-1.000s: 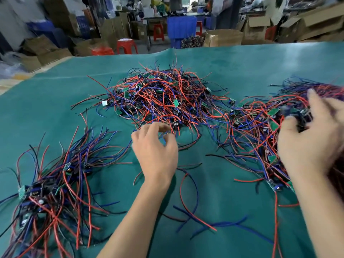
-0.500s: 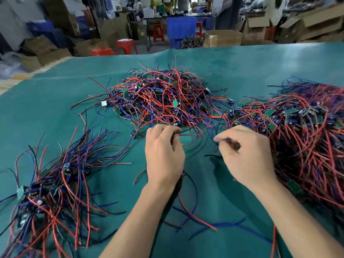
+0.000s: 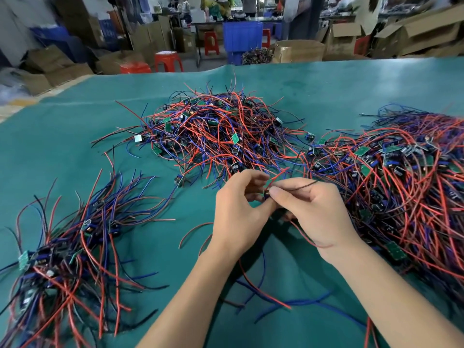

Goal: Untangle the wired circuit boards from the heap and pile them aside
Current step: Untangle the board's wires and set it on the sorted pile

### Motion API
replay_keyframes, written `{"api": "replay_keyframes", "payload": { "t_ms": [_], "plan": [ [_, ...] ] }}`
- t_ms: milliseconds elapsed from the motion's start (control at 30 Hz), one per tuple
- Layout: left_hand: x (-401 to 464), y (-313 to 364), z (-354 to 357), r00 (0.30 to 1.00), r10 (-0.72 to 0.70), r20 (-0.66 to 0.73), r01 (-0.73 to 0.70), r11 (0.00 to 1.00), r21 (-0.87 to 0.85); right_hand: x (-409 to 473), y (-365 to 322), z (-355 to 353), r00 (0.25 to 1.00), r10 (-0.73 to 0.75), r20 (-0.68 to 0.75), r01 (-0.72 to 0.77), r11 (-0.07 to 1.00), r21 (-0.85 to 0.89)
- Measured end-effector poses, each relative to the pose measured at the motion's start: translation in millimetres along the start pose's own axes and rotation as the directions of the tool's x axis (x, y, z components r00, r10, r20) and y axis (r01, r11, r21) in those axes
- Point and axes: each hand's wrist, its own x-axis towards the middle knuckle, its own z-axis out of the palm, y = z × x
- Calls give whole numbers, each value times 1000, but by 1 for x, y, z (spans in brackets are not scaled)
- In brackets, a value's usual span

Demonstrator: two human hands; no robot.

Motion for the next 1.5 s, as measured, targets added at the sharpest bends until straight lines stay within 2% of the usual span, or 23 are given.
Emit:
{"api": "replay_keyframes", "payload": {
  "t_ms": [133,200,367,467,533,600,700,767,833,867,967,1033,1133,1233,1500],
  "plan": [
    [0,-2,-3,980,-192,55,198,971,-133,0,0,-1,1000,27,-2,-26,995,99],
    [1,-2,-5,966,-240,98,255,947,-194,1,-2,-3,1000,23,-9,-21,991,131],
    [2,-1,-4,958,-227,175,271,913,-303,2,-5,-5,1000,11,-7,-10,983,185],
    [1,1,-4,922,-238,306,360,819,-447,3,-5,-7,998,-8,-70,19,989,146],
    [0,4,-5,874,-259,411,448,758,-474,4,-5,-10,990,-46,-133,52,998,45],
    [0,5,-4,844,-281,457,495,736,-462,5,-4,-12,976,-140,-170,116,983,-144],
    [1,4,-3,847,-291,445,500,721,-480,2,-4,-9,940,-300,-164,211,886,-413],
    [3,2,-5,854,-280,437,490,716,-497,-1,-4,-6,900,-417,-128,283,782,-555],
    [3,1,-7,857,-256,446,477,721,-503,-2,-3,-4,878,-467,-104,296,702,-648],
    [3,0,-8,856,-242,458,473,724,-502,-2,-3,-3,881,-456,-127,271,706,-654],
    [2,0,-7,844,-200,498,455,759,-466,-1,-6,-7,887,-382,-260,158,779,-607],
    [1,0,-5,847,-186,498,435,780,-450,-1,-6,-10,913,-296,-281,89,817,-570],
    [1,-1,-4,862,-182,474,414,793,-448,0,-7,-9,952,-103,-288,8,950,-313],
    [0,1,-4,866,-157,475,379,826,-417,1,-6,-7,954,47,-295,-78,993,-93],
    [-2,1,-2,863,-150,482,327,894,-307,1,-9,-10,991,23,-130,-25,1000,-18]
  ]
}}
